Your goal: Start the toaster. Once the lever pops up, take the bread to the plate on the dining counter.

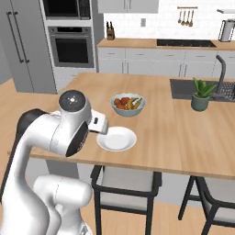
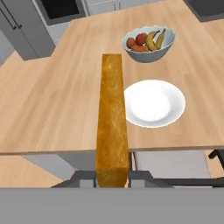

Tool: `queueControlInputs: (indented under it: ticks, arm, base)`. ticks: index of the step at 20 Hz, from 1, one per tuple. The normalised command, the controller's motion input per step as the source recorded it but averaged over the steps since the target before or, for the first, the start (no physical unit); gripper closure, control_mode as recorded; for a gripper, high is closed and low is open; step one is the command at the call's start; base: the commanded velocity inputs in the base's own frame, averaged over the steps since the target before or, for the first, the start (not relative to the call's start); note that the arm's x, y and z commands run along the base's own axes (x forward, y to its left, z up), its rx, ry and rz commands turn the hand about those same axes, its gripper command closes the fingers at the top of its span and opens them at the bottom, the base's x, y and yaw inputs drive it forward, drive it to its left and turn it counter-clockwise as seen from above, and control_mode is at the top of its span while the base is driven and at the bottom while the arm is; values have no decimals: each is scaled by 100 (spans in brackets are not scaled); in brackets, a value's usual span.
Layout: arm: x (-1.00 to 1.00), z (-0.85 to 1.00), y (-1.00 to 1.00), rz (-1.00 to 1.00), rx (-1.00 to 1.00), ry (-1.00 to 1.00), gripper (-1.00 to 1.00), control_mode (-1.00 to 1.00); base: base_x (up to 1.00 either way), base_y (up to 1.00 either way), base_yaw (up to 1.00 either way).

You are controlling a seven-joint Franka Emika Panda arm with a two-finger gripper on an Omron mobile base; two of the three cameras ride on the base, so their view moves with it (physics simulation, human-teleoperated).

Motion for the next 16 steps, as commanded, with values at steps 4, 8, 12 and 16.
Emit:
queueControlInputs:
  ticks: [4, 8, 12, 16]
  arm:
    - [84, -13, 0, -4, 0, 0, 100, -100]
    - [99, -42, 0, -6, 0, 6, 100, -100]
    - [74, -52, 0, -11, 0, 4, 100, -100]
    - [59, -54, 0, -9, 0, 7, 100, -100]
  base:
    - [0, 0, 0]
    - [0, 0, 0]
    - [0, 0, 0]
    - [0, 0, 0]
